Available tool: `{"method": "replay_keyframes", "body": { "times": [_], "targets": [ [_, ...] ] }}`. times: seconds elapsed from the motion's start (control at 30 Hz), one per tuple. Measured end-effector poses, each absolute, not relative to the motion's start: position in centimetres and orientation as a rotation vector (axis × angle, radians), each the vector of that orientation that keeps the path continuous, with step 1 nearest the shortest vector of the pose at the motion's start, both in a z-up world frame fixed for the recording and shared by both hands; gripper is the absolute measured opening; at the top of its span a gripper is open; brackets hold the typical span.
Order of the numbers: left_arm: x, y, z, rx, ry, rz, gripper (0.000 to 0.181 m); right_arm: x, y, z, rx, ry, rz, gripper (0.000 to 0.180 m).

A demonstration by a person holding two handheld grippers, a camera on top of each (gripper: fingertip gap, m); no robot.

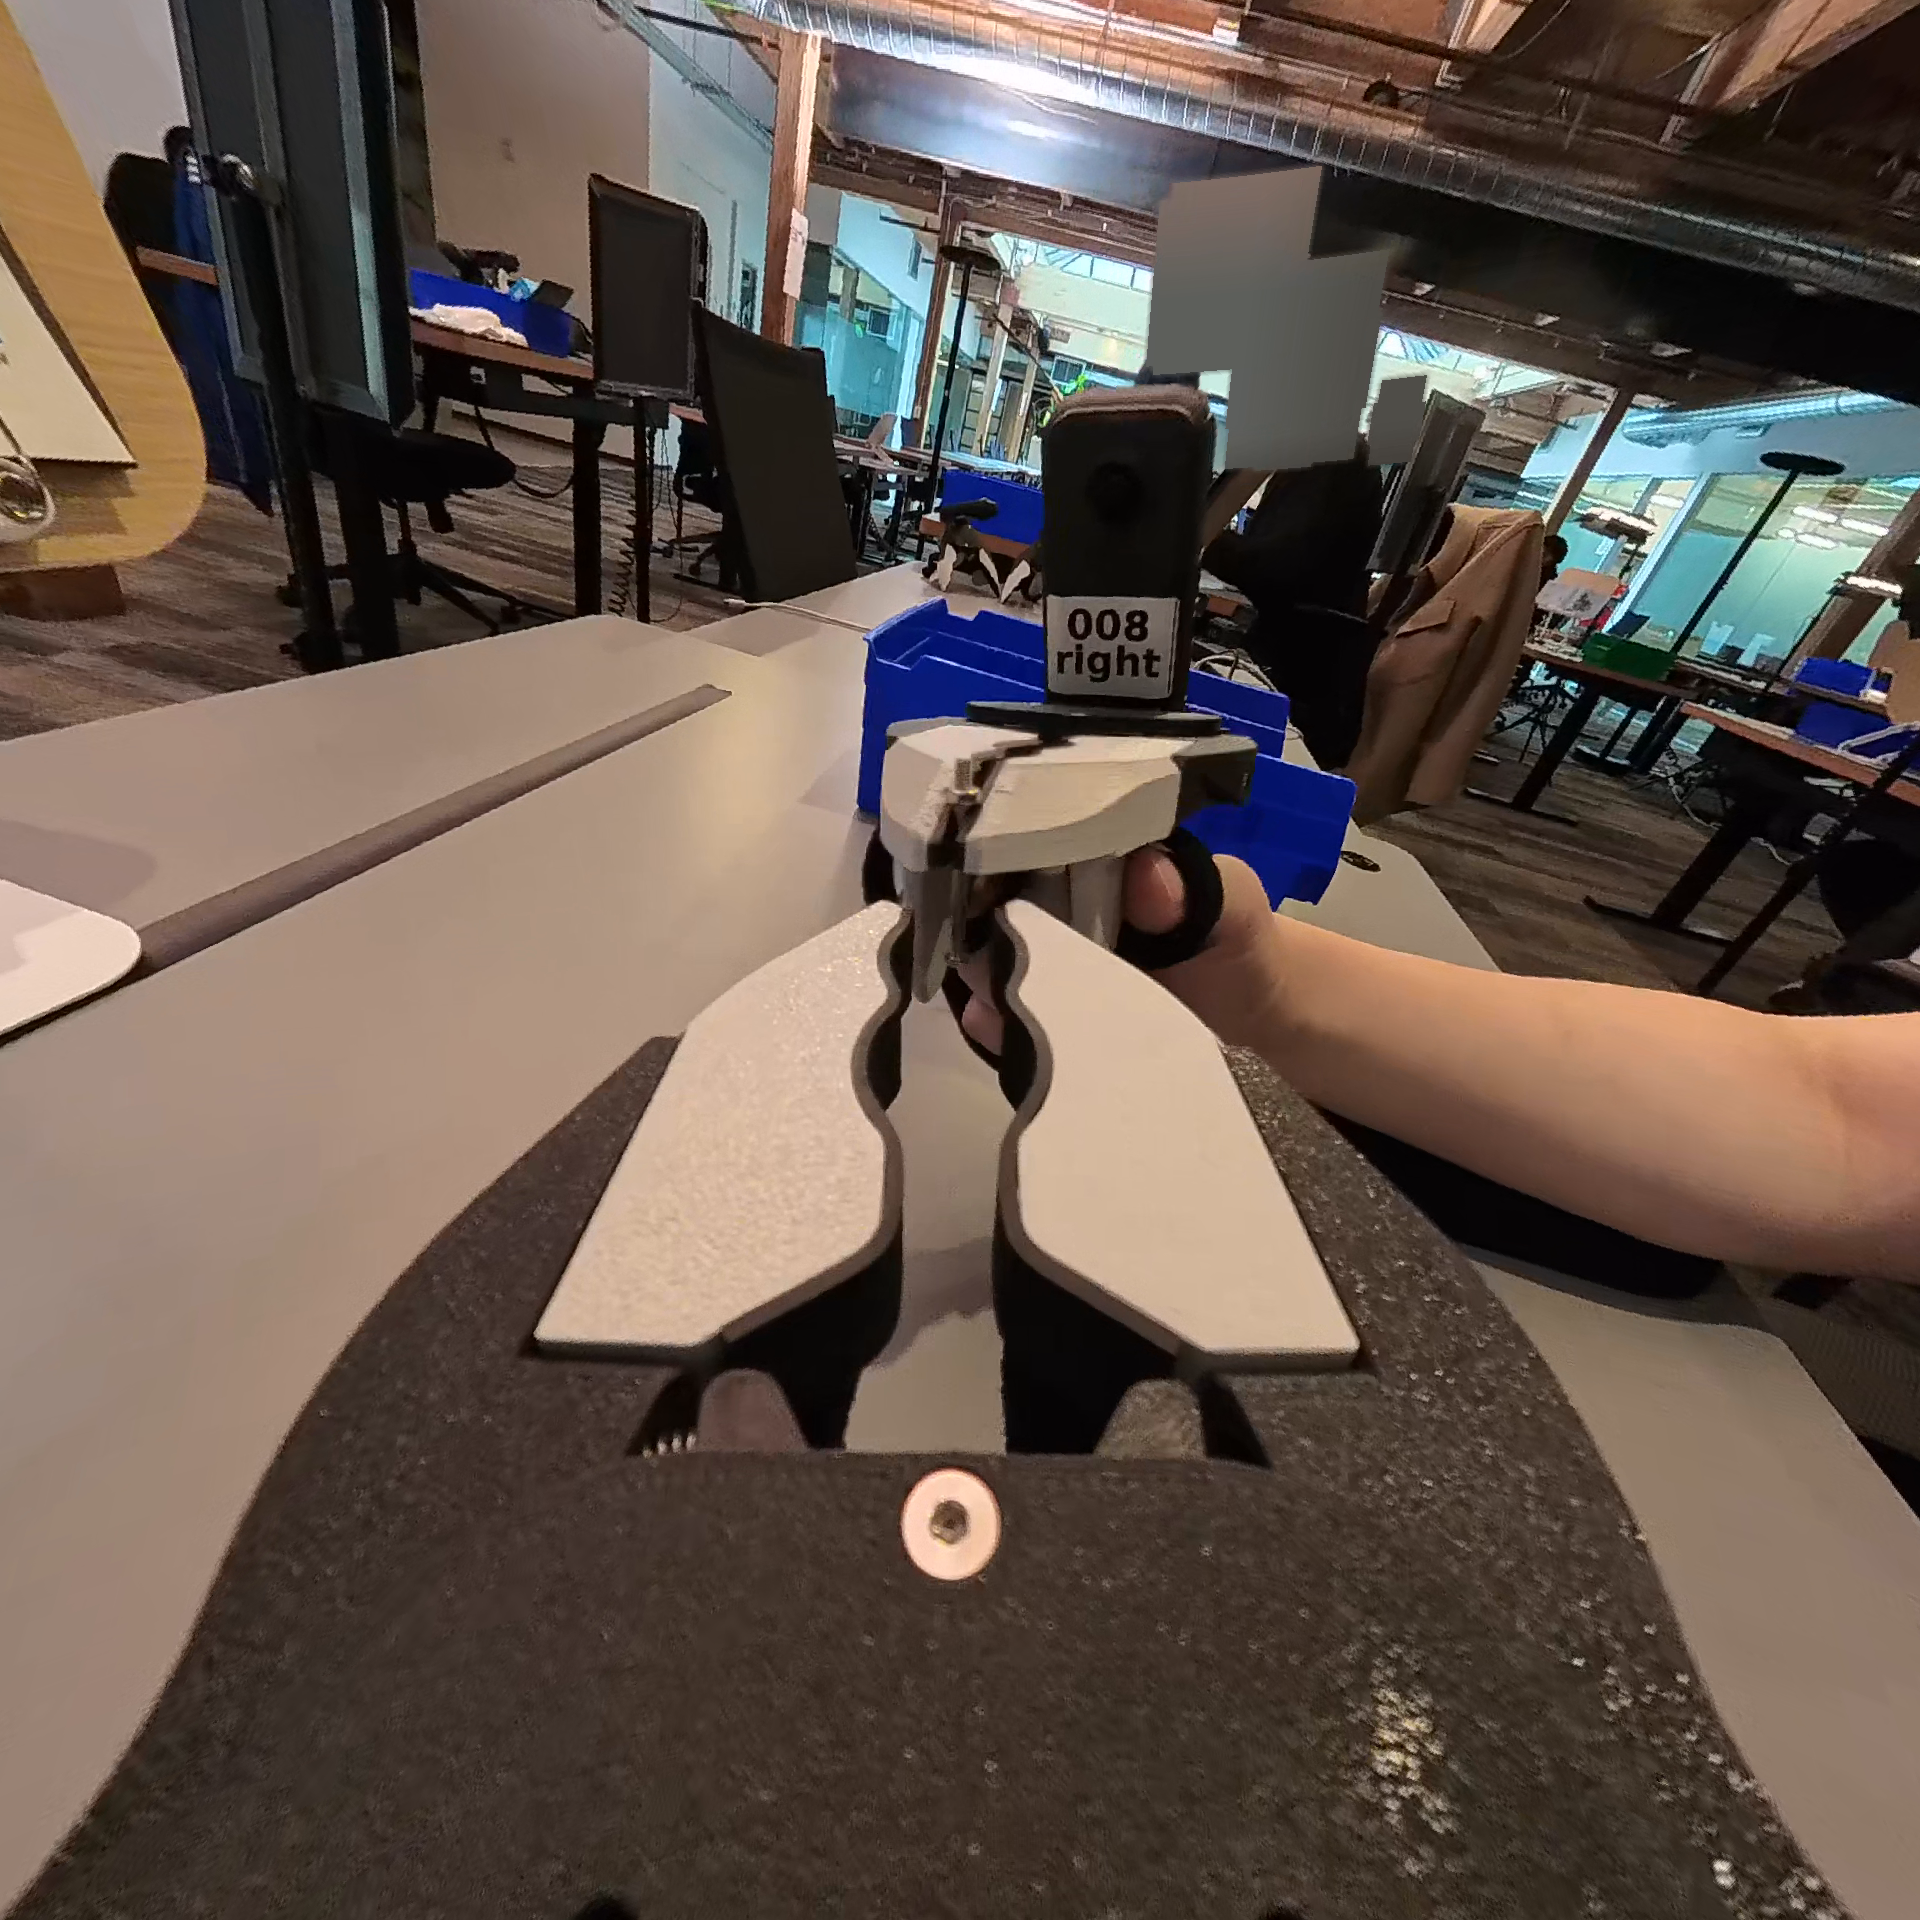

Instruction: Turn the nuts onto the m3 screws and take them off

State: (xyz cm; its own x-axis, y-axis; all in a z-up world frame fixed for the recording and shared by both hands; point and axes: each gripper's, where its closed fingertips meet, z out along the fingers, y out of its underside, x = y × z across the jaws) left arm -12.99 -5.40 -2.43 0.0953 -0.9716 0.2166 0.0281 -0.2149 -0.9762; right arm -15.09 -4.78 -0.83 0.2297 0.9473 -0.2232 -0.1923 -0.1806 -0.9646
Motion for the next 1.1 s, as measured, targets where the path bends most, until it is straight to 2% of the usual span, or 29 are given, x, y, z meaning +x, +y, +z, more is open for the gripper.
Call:
{"method": "replay_keyframes", "body": {
  "times": [0.13, 0.43, 0.47, 0.53, 0.7, 1.1],
  "targets": [
    [-12.8, -5.6, -2.7, -1.395, 1.038, -1.282, 0.005, -15.2, -4.8, -0.9, -1.338, -0.801, 1.239, 0.002],
    [-13.0, -5.6, -2.5, -1.383, 1.045, -1.264, 0.002, -15.3, -5.0, -0.9, -1.333, -0.807, 1.253, 0.002],
    [-13.0, -5.6, -2.4, -1.38, 1.046, -1.253, 0.002, -15.2, -5.0, -0.9, -1.329, -0.811, 1.245, 0.004],
    [-13.2, -5.3, -2.2, -1.373, 1.032, -1.227, 0.002, -15.0, -4.6, -1.0, -1.342, -0.801, 1.204, 0.022],
    [-13.7, -4.3, -2.1, -1.367, 1.002, -1.117, 0.002, -14.1, -3.8, -0.6, -1.325, -0.778, 1.038, 0.03],
    [-13.4, -4.7, -2.3, -1.368, 1.03, -1.119, 0.002, -14.0, -3.2, -0.2, -1.338, -0.715, 1.019, 0.027]
  ]
}}
